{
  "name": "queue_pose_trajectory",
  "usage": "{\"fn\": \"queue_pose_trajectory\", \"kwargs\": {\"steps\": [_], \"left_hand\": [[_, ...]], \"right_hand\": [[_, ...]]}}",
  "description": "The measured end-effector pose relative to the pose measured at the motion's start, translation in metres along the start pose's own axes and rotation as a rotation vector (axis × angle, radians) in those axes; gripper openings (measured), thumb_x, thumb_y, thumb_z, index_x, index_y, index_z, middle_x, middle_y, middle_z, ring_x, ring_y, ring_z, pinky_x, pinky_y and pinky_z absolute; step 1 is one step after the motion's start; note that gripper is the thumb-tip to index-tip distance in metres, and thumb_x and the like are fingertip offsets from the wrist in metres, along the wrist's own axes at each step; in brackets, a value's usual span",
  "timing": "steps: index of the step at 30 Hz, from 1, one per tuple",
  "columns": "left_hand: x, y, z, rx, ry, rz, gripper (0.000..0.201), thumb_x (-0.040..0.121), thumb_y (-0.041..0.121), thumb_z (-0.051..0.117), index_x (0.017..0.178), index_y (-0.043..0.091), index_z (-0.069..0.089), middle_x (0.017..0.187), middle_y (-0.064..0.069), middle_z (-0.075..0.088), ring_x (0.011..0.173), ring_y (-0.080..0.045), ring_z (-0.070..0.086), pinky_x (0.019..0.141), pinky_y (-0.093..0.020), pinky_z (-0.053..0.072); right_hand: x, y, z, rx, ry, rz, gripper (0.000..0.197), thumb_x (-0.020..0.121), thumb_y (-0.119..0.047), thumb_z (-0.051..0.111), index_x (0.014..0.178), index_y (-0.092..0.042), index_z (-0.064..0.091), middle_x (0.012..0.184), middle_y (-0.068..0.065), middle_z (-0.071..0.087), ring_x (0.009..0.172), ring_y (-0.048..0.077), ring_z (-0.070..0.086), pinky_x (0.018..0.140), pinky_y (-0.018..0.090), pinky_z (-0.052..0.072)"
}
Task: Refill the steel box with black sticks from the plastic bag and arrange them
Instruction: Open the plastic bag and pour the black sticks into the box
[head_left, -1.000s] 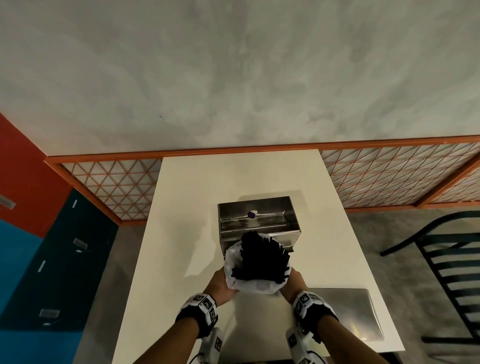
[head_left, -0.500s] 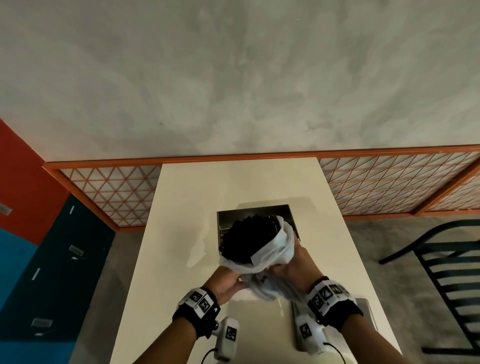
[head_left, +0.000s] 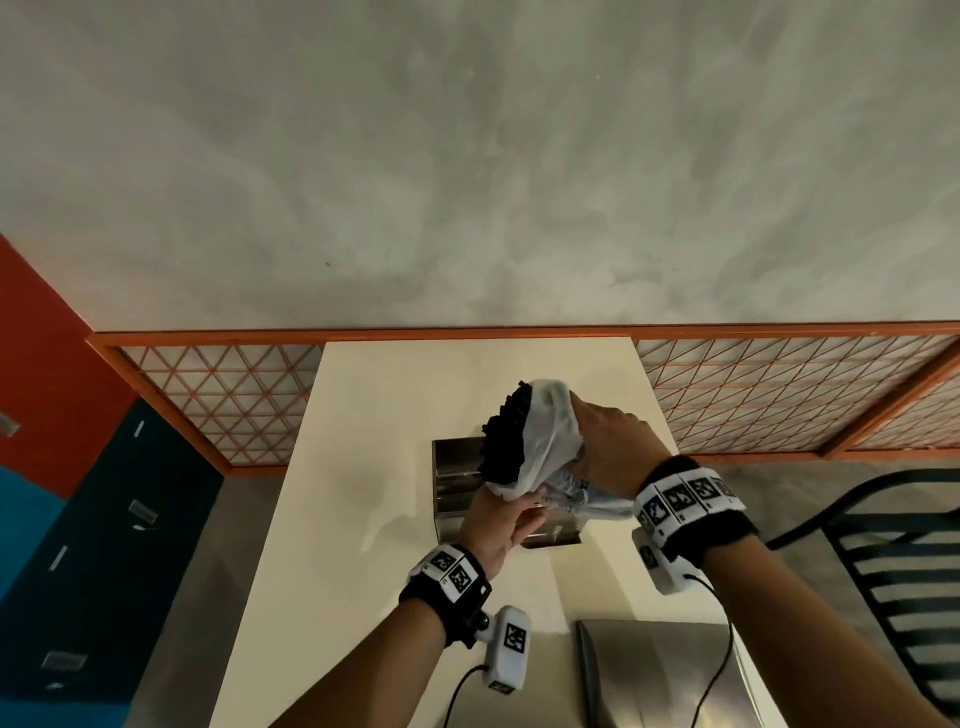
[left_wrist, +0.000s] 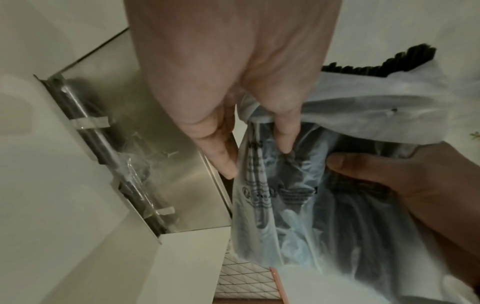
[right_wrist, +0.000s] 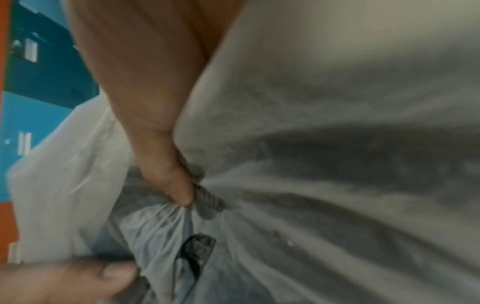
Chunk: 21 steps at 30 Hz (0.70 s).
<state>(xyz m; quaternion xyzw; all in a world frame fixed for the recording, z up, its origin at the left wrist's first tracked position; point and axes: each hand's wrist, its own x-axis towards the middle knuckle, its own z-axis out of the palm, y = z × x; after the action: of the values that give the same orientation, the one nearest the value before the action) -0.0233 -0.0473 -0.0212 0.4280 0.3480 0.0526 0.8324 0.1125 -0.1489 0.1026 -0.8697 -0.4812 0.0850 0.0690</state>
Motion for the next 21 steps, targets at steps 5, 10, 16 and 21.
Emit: {"fn": "queue_pose_trajectory", "kwargs": {"steps": [5,10,16,21], "left_hand": [[0.009,0.004,-0.019,0.07,-0.014,0.088,0.018,0.08,0.006,0.075,0.09,0.021,0.072,0.091,-0.017,0.06,0.079,-0.022,0.049,0.065,-0.031,0.036],[0.018,0.012,-0.032,0.084,0.084,0.096,0.043,0.087,-0.011,0.066,0.123,0.013,0.063,0.11,-0.012,0.069,0.099,-0.027,0.068,0.1,-0.042,0.054],[0.025,0.019,-0.042,0.152,0.251,0.177,0.034,0.079,0.008,0.057,0.106,0.023,0.071,0.095,-0.003,0.075,0.087,-0.023,0.067,0.082,-0.037,0.054],[0.035,0.023,-0.049,0.054,0.276,0.163,0.036,0.1,0.038,0.05,0.112,0.015,0.074,0.108,-0.01,0.077,0.104,-0.031,0.072,0.103,-0.053,0.052]], "right_hand": [[0.024,-0.004,0.003,-0.149,-0.046,-0.069,0.062,0.09,-0.045,0.054,0.141,-0.025,0.026,0.115,0.0,0.061,0.099,0.031,0.065,0.079,0.041,0.05],[0.048,-0.009,0.019,-0.225,-0.096,-0.082,0.074,0.088,-0.041,0.062,0.145,-0.024,0.017,0.108,-0.001,0.064,0.091,0.027,0.067,0.075,0.041,0.055],[0.06,-0.001,0.038,-0.214,-0.137,-0.068,0.071,0.087,-0.034,0.059,0.146,-0.024,0.021,0.109,-0.001,0.064,0.091,0.028,0.065,0.071,0.037,0.049],[0.058,0.001,0.047,-0.216,-0.136,-0.095,0.067,0.091,-0.034,0.053,0.148,-0.022,0.02,0.111,0.002,0.062,0.093,0.028,0.064,0.072,0.037,0.048]]}}
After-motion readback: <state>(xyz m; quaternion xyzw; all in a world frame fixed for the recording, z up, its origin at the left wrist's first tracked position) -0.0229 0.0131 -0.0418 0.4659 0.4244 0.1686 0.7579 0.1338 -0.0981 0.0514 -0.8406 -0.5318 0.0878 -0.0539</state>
